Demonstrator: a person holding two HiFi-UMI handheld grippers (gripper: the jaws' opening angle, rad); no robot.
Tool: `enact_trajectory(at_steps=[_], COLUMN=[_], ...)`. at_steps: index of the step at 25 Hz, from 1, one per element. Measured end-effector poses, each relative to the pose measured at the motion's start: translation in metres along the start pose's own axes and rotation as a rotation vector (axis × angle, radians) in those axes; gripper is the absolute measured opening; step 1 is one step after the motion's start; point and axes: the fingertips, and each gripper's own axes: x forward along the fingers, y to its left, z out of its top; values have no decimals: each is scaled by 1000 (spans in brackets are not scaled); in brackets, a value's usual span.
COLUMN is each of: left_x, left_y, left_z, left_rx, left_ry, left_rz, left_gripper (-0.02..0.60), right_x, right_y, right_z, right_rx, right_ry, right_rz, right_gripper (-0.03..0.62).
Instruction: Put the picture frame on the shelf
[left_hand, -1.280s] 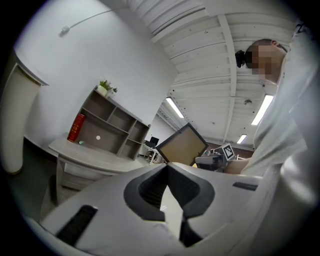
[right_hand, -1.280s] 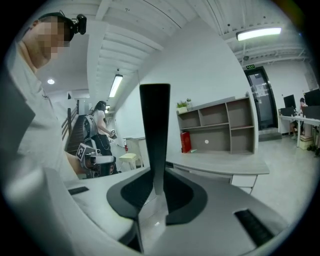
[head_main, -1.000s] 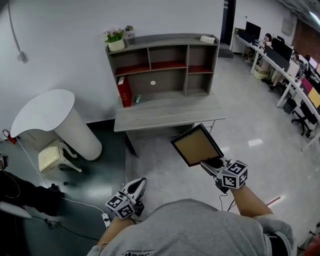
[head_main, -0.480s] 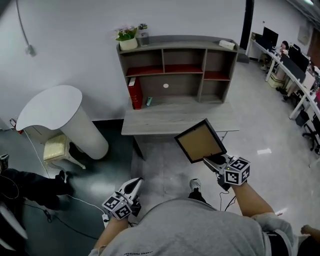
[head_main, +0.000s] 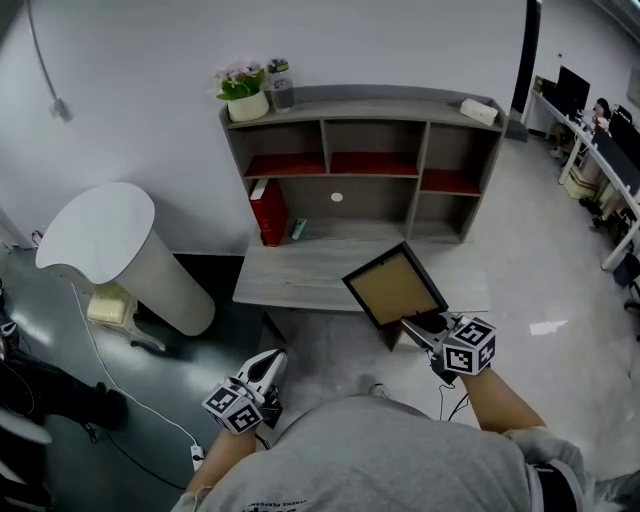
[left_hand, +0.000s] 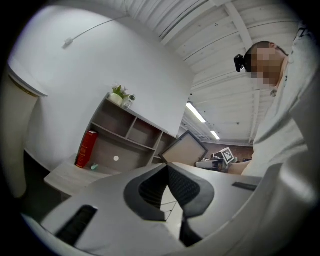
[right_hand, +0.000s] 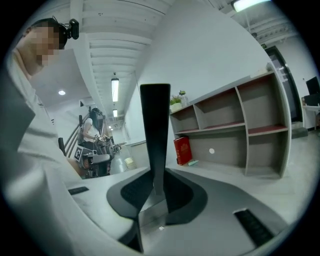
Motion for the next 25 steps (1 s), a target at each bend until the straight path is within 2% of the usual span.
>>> enact_trajectory(at_steps=[4, 7, 13, 21, 25], left_x=[75, 126, 201, 246, 264], left_y=[14, 28, 61, 105, 133], left_z=[14, 20, 27, 26, 31], left_rx=[-9, 18, -8, -31, -30], left_ry=[-16, -13, -18, 4, 13], left_rz=[14, 11, 45, 39, 10], left_gripper=[11, 11, 11, 11, 11], right_x=[11, 25, 55, 105, 126], right_y=[-66, -113, -189, -234, -247], right_z=[31, 51, 78, 95, 98], right_rx=[-2, -2, 20, 118, 195], right_ry=[-8, -15, -18, -22, -27], right_rz=[30, 53, 97, 138, 134], right_gripper=[75, 75, 75, 75, 75])
